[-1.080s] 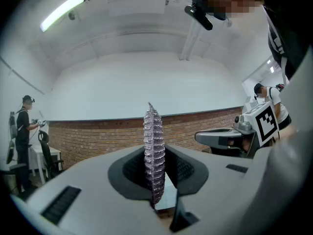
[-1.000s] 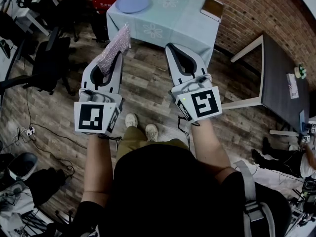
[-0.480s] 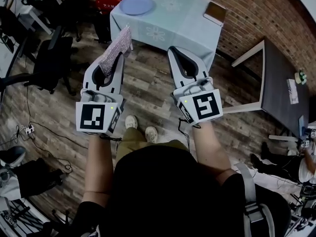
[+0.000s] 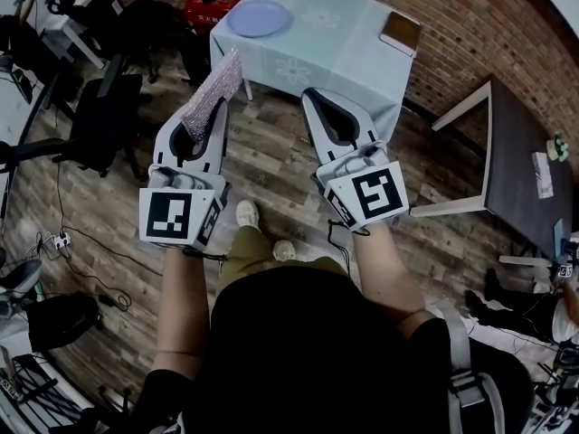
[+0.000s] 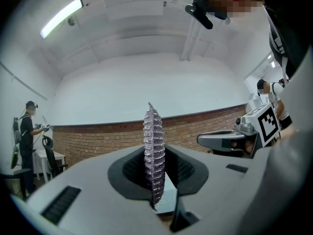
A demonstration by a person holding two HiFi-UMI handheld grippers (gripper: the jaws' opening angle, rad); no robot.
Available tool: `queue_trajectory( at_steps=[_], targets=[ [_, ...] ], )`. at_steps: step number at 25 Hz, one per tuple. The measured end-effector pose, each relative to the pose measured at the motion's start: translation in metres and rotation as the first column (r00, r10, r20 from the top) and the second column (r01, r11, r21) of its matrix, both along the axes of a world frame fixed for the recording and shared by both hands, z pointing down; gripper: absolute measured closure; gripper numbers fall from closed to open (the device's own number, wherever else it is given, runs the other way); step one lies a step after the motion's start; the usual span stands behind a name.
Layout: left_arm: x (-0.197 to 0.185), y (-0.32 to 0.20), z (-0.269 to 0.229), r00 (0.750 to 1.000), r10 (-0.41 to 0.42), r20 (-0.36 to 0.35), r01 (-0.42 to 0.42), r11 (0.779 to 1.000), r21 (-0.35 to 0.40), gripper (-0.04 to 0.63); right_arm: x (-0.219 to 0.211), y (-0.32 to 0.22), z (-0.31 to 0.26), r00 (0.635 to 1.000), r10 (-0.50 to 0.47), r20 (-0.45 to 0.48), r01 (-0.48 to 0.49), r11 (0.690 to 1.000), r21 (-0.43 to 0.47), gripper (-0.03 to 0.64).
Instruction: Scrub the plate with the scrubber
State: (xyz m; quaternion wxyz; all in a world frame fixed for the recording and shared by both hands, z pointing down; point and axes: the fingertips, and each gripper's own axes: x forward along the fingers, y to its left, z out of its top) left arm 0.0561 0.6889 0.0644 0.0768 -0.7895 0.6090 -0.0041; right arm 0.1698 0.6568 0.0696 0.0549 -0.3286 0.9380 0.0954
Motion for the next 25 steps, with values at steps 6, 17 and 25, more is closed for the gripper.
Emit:
queue_trajectory(
  at_steps=[6,17,25],
  targets=[
    [-0.018,-0.028,0.000,1.000,-0.010,-0.003,0.010,1.000,0.007,0.517,-0.014,-0.026,0.001,1.000,0.002,0.000,-0.002,1.000,0.009,0.580],
    [-0.057,-0.125,0.011,1.000,0.018,-0.020,-0.018,1.000,-0.008,0.517,-0.042,-0.118,0.012,0.998,0.055,-0.018,-0.055,0.998,-0.015,0.580],
    [-0.083,-0.203,0.017,0.997,0.072,-0.024,-0.072,0.997,-0.019,0.517,-0.070,-0.188,0.015,0.996,0.087,-0.020,-0.088,0.996,-0.031,0.580]
  ],
)
